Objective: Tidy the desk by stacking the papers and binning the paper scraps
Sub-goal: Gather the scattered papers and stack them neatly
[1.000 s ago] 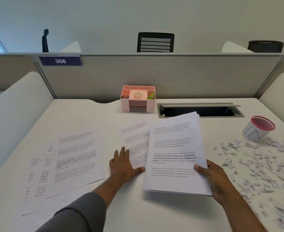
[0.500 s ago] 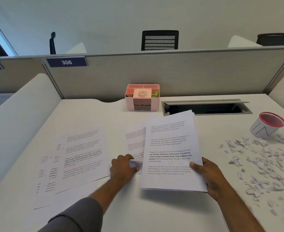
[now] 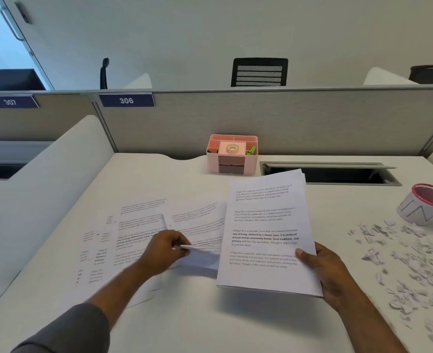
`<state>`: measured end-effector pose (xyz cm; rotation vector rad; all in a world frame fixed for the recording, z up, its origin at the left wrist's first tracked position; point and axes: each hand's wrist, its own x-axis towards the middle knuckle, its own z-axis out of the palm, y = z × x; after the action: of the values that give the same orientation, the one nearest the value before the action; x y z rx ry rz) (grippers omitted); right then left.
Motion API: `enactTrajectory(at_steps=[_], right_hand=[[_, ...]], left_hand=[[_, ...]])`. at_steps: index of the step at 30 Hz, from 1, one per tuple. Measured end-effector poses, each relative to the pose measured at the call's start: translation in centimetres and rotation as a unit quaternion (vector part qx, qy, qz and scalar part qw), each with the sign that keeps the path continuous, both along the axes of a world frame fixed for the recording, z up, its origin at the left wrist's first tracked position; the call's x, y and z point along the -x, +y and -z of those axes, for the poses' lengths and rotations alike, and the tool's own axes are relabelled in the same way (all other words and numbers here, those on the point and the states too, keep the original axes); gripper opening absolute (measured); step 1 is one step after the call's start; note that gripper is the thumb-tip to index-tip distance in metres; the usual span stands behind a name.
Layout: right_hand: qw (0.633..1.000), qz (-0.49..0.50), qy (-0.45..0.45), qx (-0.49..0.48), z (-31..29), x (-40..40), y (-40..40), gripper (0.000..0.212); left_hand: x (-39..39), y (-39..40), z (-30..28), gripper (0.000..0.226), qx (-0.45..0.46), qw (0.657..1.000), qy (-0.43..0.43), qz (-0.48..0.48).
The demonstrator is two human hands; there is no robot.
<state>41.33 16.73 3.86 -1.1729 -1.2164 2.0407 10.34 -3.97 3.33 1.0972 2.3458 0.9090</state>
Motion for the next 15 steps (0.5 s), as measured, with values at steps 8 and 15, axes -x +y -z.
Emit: enactTrajectory(at_steps=[8,15], right_hand=[[0.999,-0.041,-0.01,-0.007,-0.3,3.2,-1.7,0.025],[0.997,-0.071,-0.01,-0.011,-0.5,6.2,-3.0,0.025]], left_hand=[[3.9,-4.6,0.7,0.022,-0.052,0.976,-0.17,-0.126],[6.3,-6.3,2.9,0.027,-0.023,0.994,0.058,-0.088]])
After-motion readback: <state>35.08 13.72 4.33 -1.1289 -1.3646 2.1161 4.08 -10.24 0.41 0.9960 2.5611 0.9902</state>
